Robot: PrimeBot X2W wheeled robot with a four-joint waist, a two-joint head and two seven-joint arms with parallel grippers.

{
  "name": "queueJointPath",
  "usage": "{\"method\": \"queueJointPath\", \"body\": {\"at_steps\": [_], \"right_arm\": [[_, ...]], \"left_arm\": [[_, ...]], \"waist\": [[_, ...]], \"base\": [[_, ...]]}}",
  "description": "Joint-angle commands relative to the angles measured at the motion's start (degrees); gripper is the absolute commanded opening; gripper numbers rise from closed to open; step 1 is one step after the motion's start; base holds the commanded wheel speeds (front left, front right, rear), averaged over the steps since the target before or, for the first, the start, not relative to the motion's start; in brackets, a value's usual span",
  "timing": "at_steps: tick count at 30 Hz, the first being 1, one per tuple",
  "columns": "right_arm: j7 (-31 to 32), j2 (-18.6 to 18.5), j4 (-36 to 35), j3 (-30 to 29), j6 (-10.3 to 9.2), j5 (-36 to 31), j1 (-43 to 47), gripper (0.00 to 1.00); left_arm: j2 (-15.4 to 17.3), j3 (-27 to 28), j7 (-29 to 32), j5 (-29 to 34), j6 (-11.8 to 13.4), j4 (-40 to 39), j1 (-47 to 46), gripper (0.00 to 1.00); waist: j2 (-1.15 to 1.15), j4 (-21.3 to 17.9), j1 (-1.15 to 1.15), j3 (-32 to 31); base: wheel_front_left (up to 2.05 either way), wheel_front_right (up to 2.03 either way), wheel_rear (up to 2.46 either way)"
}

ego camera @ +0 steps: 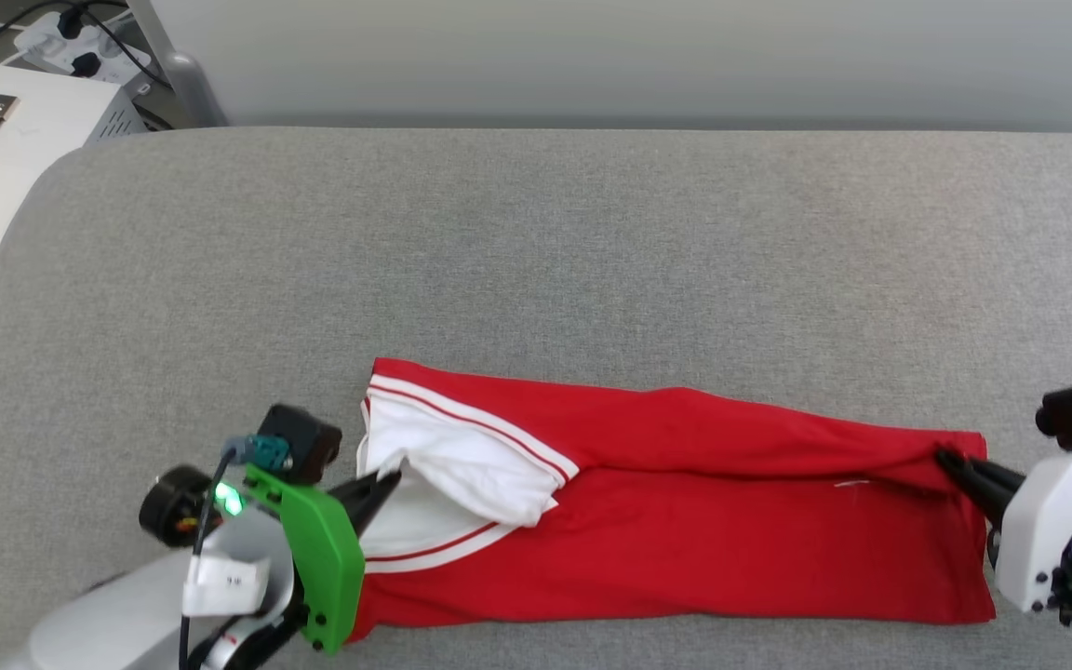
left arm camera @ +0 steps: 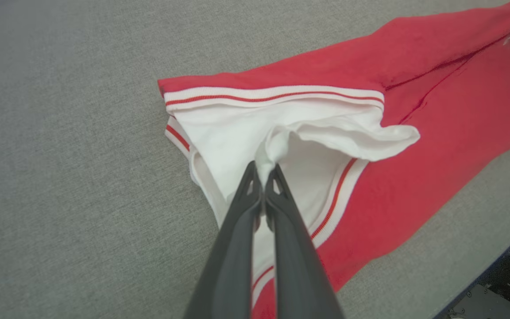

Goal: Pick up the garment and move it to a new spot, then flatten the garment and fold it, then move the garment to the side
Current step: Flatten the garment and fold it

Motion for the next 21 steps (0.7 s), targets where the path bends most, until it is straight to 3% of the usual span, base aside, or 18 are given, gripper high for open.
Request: {"method": "queueJointPath", "body": {"at_steps": [1,9,18,19,20,21], "right_arm": [[-0.57,0.13,-0.59,-0.9,-0.04,0.14,2.07,0.0],[0.05,2.28,-1.34,-4.78,-0.04,-0.44,8.95,0.0],[0.93,5.39,1.06,-5.86,-0.04,-0.81,11.43,0.0],[0.64,5.65,1.04,-6.06,-0.04,-0.71,11.33,0.4],[0.47,5.89,0.88,-6.29,-0.04,-0.4,11.22,0.95],[0.3,6.0,0.51,-6.61,-0.04,-0.04,11.08,1.0]], "left_arm": [[0.36,-0.04,-0.52,-0.39,0.64,-0.29,2.11,0.0],[-0.45,-0.21,-0.48,0.11,1.32,0.93,6.9,0.0],[-3.37,-0.17,-1.27,-1.0,-0.09,5.61,9.47,0.0],[-3.58,0.06,-1.87,-0.95,0.11,6.01,9.51,0.13],[-3.6,0.39,-2.77,-0.67,0.44,6.18,9.46,0.9],[-3.52,1.06,-4.31,-0.29,1.15,6.29,9.41,1.0]], "waist": [[0.0,0.18,0.0,-0.39],[0.0,0.42,0.0,-0.08],[0.0,0.47,0.0,0.42],[0.0,0.43,0.0,0.27],[0.0,0.35,0.0,0.09],[0.0,0.28,0.0,-0.18]], "base": [[0.0,0.0,0.0],[0.0,0.0,0.0],[0.0,0.0,0.0],[0.0,0.0,0.0],[0.0,0.0,0.0],[0.0,0.0,0.0]]}}
